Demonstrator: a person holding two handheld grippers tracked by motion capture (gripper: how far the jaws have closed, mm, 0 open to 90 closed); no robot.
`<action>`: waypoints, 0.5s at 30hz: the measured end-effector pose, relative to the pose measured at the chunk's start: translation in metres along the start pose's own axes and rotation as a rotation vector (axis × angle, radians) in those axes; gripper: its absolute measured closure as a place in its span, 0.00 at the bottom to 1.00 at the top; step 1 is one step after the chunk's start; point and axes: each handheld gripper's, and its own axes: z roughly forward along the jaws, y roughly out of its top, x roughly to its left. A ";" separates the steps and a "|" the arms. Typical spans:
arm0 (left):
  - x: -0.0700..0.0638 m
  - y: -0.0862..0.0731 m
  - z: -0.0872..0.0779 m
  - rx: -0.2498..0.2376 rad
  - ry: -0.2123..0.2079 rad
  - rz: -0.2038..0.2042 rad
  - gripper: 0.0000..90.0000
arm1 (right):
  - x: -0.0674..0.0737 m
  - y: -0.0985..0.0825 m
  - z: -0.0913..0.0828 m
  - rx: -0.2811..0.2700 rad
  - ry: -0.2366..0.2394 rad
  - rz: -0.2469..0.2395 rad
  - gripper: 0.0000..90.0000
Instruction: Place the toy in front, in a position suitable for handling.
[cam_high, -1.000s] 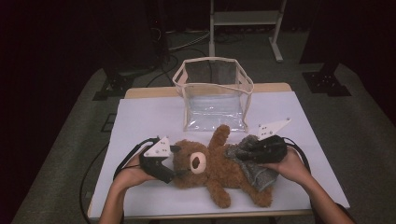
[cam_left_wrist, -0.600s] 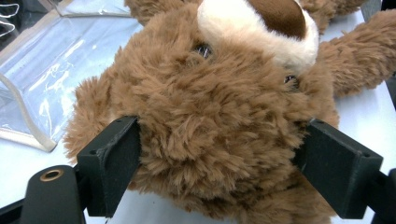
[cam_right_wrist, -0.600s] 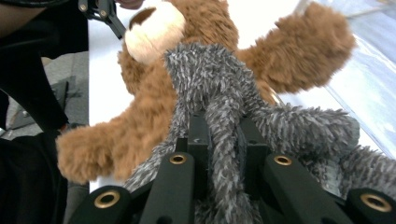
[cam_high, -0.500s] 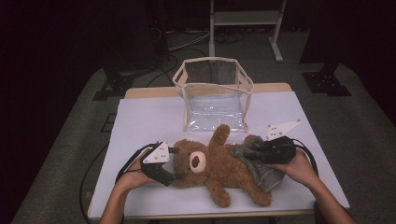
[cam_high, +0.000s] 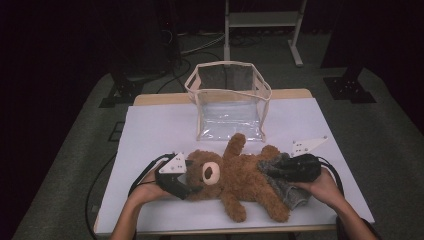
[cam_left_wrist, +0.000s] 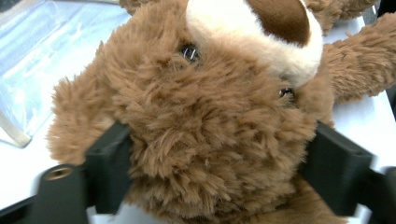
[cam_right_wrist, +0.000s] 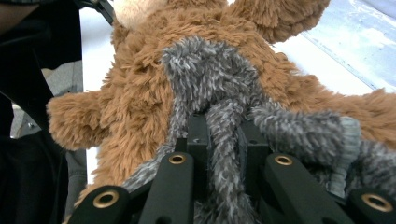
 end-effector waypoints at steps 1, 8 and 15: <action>0.000 -0.001 0.001 -0.003 0.002 -0.009 0.26 | -0.001 0.000 0.002 -0.005 0.001 0.002 0.87; -0.003 -0.003 0.002 -0.026 0.000 -0.020 0.43 | -0.003 -0.002 0.008 -0.035 0.032 0.021 0.87; -0.003 -0.001 0.003 -0.063 -0.010 -0.046 0.45 | -0.006 0.004 0.006 -0.052 0.045 0.024 0.87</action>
